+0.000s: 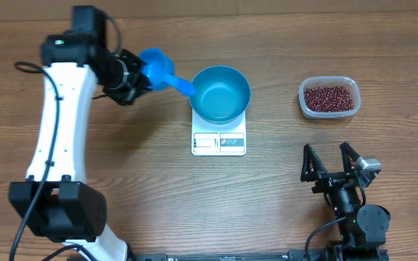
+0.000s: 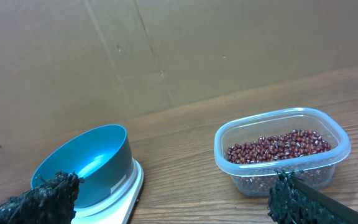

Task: Scoop item into bowl and weigh 150g on scale
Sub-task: 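Lift the blue cup with the left gripper and carry it over the teal bowl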

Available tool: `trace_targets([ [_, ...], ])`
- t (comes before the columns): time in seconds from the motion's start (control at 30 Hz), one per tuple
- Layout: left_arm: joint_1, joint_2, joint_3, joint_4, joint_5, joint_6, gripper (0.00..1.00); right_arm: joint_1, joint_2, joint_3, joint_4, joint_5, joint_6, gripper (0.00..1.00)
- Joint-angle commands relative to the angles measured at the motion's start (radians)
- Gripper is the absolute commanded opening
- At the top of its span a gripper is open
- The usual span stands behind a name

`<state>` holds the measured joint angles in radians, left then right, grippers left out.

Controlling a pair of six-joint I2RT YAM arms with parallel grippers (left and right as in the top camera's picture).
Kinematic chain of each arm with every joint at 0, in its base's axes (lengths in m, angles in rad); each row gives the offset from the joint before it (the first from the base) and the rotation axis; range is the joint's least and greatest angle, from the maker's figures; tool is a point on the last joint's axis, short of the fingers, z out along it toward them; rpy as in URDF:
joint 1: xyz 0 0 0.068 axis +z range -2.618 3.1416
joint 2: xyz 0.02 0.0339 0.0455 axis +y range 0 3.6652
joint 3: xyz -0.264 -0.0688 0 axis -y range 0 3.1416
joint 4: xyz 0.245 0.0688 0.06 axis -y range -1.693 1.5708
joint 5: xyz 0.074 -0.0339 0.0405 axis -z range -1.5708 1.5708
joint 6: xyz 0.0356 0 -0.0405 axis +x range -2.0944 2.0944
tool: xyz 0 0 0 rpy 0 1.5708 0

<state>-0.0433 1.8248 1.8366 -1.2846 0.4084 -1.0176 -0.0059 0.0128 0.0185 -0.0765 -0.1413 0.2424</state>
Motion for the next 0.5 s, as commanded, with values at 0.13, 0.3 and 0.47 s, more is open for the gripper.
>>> trace_targets([
  [0.13, -0.206, 0.006, 0.025, -0.002, -0.340, -0.161, 0.04, 0.000, -0.010, -0.011, 0.003, 0.008, -0.012, 1.00],
  [0.3, -0.333, 0.006, 0.025, 0.003, -0.475, -0.221, 0.04, 0.000, -0.010, -0.011, 0.003, 0.008, -0.012, 1.00],
  [0.47, -0.436, 0.006, 0.025, 0.035, -0.550, -0.224, 0.04, 0.000, -0.010, -0.011, 0.003, 0.008, -0.012, 1.00],
])
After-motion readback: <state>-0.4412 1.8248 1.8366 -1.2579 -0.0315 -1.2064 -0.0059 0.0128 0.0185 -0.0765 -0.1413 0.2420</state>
